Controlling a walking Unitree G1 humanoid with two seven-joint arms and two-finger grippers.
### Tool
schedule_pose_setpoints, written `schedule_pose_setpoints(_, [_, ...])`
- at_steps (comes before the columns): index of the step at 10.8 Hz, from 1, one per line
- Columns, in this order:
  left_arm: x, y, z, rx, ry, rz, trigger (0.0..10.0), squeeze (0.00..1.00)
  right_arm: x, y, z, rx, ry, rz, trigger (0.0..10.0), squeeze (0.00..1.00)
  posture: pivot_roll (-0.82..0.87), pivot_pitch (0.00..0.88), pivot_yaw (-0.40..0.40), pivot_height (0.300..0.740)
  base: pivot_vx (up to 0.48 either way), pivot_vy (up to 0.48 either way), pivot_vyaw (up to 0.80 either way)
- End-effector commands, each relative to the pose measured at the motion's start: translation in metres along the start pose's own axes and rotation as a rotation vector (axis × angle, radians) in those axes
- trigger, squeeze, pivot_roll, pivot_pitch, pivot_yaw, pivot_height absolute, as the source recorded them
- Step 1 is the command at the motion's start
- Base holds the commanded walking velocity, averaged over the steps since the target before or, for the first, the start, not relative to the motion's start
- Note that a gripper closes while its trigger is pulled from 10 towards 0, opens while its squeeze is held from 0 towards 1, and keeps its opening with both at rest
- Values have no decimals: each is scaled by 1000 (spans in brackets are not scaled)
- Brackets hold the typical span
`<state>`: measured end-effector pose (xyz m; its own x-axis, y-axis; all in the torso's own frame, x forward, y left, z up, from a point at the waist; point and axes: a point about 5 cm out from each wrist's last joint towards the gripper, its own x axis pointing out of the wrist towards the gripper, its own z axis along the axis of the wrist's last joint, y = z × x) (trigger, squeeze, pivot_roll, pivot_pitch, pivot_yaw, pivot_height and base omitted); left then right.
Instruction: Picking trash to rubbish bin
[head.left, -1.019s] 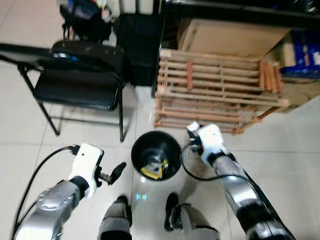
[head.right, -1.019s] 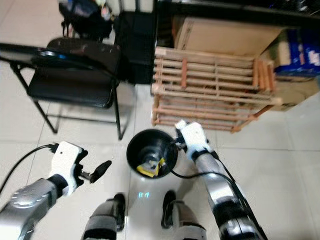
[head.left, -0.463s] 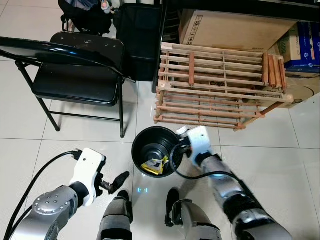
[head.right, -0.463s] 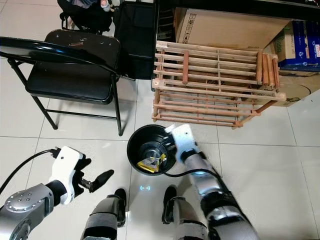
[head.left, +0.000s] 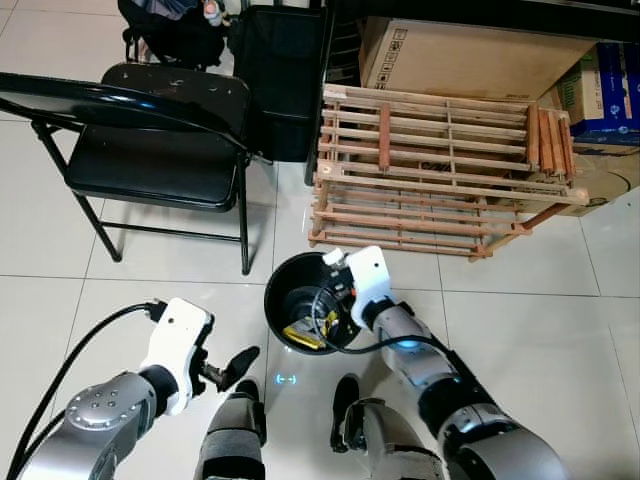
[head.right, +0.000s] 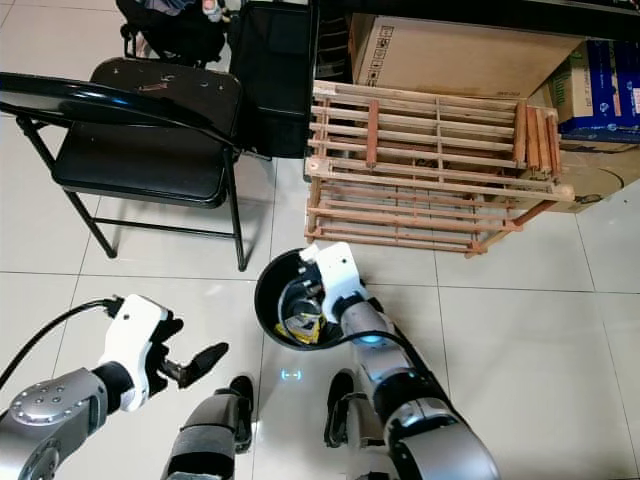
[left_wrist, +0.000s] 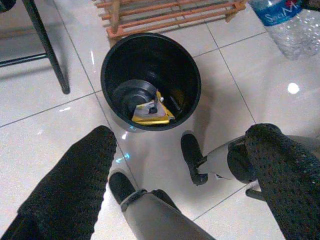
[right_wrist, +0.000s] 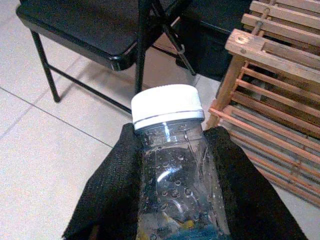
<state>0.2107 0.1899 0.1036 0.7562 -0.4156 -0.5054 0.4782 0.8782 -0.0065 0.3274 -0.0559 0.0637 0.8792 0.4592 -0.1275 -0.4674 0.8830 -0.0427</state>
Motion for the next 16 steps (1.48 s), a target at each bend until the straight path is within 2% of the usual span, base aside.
schedule_pose_setpoints(1, [-1, -6, -6, -11, 24, -33, 10000, 0, -4, 2, -10, 50, 26, 1, 10000, 0, 516, 403, -88, 740, 0, 0, 0])
schedule_pose_setpoints(3, [2, -6, -5, -8, 23, -38, 10000, 0, 0, 14, -6, 101, 9, 32, 10000, 0, 508, 401, -87, 740, 0, 0, 0])
schedule_pose_setpoints(7, [5, -7, -6, 2, 24, -45, 10000, 0, 9, 32, 8, 296, -62, 77, 10000, 0, 505, 402, -86, 740, 0, 0, 0])
schedule_pose_setpoints(10, [5, -7, -5, 7, 23, -45, 10000, 0, 13, 40, 17, 341, -97, 115, 10000, 0, 508, 399, -82, 740, 0, 0, 0])
schedule_pose_setpoints(15, [4, -9, -3, 18, 22, -44, 10000, 0, 17, 37, 21, 343, -93, 111, 10000, 0, 511, 397, -84, 740, 0, 0, 0])
schedule_pose_setpoints(16, [3, -10, -3, 18, 20, -45, 10000, 0, 17, 37, 21, 351, -89, 119, 10000, 1000, 509, 396, -86, 740, 0, 0, 0])
